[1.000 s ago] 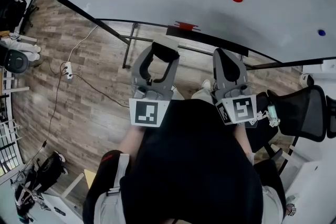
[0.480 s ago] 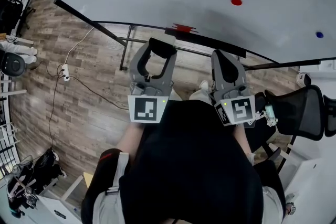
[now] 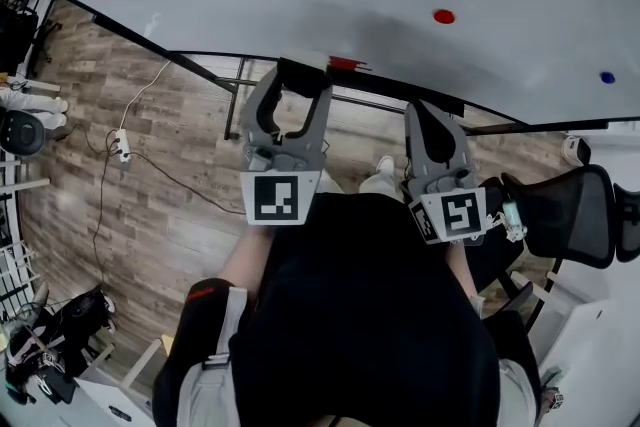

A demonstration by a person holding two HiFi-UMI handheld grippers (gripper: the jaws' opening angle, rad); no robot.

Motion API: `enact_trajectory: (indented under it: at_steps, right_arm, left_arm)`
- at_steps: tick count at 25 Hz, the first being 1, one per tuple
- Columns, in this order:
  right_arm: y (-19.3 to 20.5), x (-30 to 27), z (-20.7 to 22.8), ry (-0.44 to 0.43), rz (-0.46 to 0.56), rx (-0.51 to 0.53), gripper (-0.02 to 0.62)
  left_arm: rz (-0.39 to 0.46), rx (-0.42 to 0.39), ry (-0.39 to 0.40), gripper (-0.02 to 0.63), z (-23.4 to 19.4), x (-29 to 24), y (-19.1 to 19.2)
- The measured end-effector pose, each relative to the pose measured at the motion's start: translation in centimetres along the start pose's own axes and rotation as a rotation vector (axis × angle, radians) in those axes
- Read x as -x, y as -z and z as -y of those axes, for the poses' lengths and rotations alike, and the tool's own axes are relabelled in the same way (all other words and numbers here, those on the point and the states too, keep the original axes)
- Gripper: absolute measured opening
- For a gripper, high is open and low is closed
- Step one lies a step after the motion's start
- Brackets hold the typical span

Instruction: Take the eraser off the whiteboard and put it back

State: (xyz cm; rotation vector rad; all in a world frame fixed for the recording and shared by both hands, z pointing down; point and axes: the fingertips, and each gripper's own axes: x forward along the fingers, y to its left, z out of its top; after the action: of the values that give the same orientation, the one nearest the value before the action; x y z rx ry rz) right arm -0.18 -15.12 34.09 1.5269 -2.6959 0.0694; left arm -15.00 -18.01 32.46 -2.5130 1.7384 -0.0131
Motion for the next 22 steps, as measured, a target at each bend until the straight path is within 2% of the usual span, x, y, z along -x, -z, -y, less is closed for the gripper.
enact_trajectory:
  at_steps: [13, 22]
  right_arm:
    - [0.2, -2.4, 3.0, 0.043, -0.017, -0.004, 0.002]
    - [0.5, -3.0, 3.4, 0.044, -0.021, -0.007, 0.002]
  left_arm:
    - [0.026, -0.017, -0.022, 0.232, -2.1, -5.6, -0.7]
    - [0.023, -0.006, -0.062, 0.231, -2.7, -7.2, -0.6]
